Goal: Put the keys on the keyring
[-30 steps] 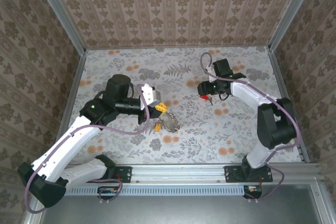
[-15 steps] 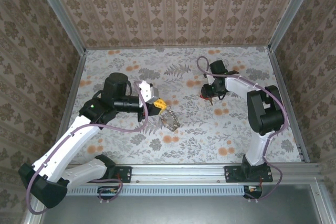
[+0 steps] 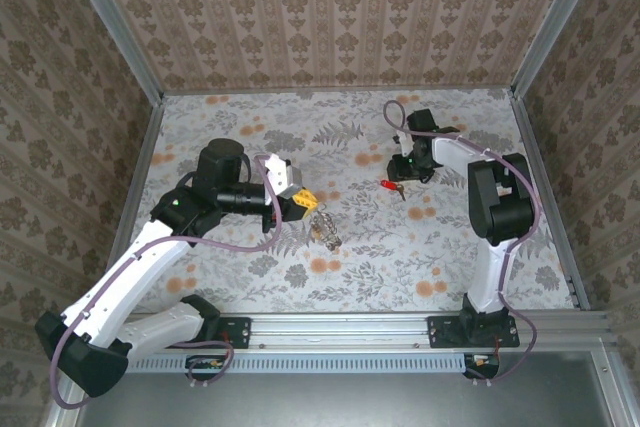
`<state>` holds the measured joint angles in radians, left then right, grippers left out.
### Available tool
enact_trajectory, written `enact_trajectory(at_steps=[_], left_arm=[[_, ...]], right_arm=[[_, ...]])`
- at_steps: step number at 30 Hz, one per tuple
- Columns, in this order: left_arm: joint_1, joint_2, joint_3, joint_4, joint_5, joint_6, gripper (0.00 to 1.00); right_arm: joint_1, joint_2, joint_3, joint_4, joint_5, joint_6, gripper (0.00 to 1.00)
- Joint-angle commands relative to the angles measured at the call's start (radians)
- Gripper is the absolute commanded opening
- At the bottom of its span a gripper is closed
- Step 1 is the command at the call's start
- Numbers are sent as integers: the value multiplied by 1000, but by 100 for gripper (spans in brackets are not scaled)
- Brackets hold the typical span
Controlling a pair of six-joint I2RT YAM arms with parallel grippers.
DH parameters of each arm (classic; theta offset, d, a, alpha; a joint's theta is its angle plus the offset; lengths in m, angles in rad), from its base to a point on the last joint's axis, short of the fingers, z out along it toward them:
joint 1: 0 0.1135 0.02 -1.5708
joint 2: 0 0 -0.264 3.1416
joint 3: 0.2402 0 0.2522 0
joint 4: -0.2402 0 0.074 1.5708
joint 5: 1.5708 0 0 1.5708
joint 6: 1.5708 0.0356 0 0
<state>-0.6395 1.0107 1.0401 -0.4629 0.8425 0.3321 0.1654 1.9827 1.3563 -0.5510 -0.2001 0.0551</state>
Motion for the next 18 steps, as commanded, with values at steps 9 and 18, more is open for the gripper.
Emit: enact_trajectory(at_steps=[9,18], left_arm=[[6,-30,-6,46,43,-19,0],[6,-35,-5,47,42,-22,0]], right_arm=[[-4,53,51,-112,-69,-10,38],[-3,50,35,-112,-62,-9,35]])
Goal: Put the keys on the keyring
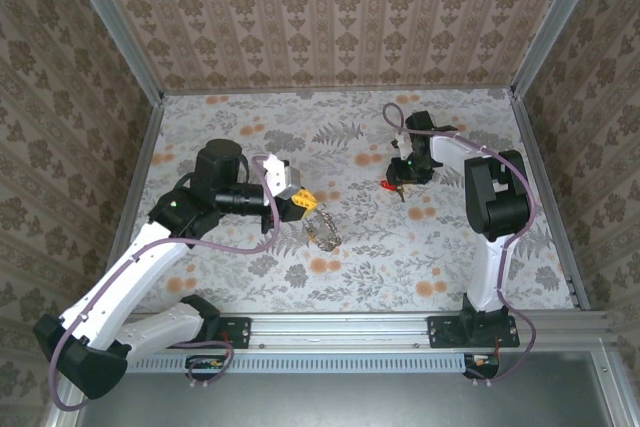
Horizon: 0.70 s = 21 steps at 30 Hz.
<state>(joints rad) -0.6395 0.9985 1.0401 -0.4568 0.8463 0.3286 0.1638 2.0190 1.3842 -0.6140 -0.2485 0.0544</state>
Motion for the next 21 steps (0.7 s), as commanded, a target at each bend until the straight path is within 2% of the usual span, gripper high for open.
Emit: enact_trajectory(at_steps=[1,21], left_arm=[[6,-23,-5,40,37,-17,0],[-8,-28,0,21,13,-10,0]], right_arm=[[-1,12,8,-49,-15,-10,35],[22,-4,-17,-37,-2,1,27]])
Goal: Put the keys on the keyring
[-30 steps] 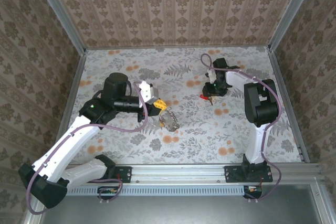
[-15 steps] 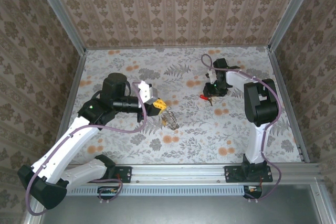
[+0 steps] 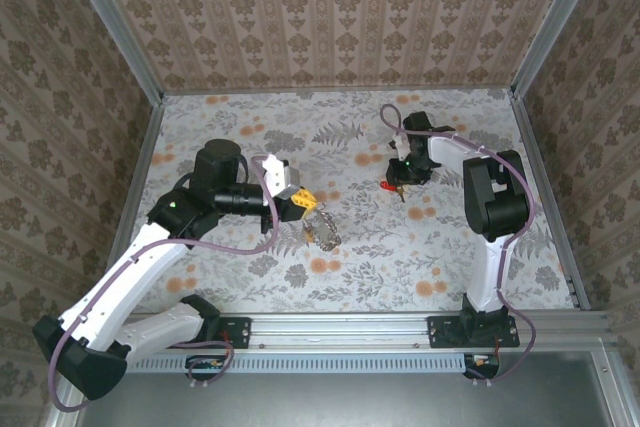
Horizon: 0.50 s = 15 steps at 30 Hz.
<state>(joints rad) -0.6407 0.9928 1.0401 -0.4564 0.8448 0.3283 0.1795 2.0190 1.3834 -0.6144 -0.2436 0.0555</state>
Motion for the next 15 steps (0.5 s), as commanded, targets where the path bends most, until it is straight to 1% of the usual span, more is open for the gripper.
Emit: enact_trajectory(at_steps=[1,8,11,15], left_arm=[[-9,-23,1,19,12,-8,0],[-19,-24,0,13,0,-2,0],[-21,-23,-2,12,-4,-1,0],[-23,-23,1,10,-6,1,0]], right_arm=[[7,-6,-20,-33,-5,1,25],[7,-22,-45,-13,-13,12,21],[8,-28,-52,-5,-17,16,21],[7,-38,-55,-4,-12,17,24]])
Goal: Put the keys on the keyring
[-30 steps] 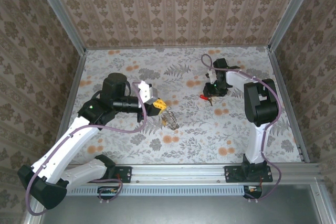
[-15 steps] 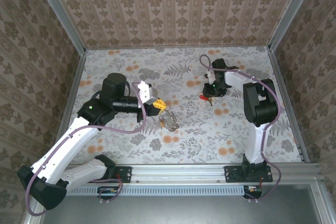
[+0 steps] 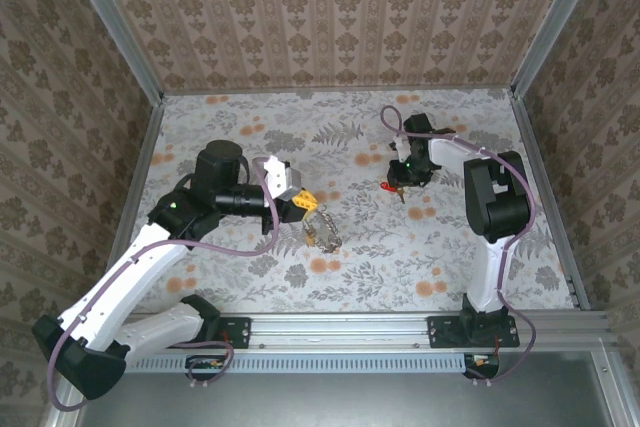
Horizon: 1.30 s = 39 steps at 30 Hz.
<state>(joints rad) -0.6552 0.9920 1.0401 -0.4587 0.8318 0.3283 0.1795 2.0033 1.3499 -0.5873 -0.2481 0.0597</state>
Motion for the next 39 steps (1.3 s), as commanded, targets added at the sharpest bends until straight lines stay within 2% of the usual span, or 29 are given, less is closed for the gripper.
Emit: enact_trajectory(at_steps=[1,13,17,28,39], left_arm=[[-9,-22,0,11,8,0,0],[-15,-26,0,8,2,3,0],[-18,-28,0,8,1,3,0],[-28,-33,4,-3,-12,11,0],[-48,-41,6,-20,-38,21,0]], right_arm=[[7,-26,-23,-31,-4,15,24],[5,-56,-48,-31,30,20,23],[5,-73,-57,-33,44,20,26],[0,-99,-74,-29,53,27,26],[-6,-103,-94,-13,32,37,20]])
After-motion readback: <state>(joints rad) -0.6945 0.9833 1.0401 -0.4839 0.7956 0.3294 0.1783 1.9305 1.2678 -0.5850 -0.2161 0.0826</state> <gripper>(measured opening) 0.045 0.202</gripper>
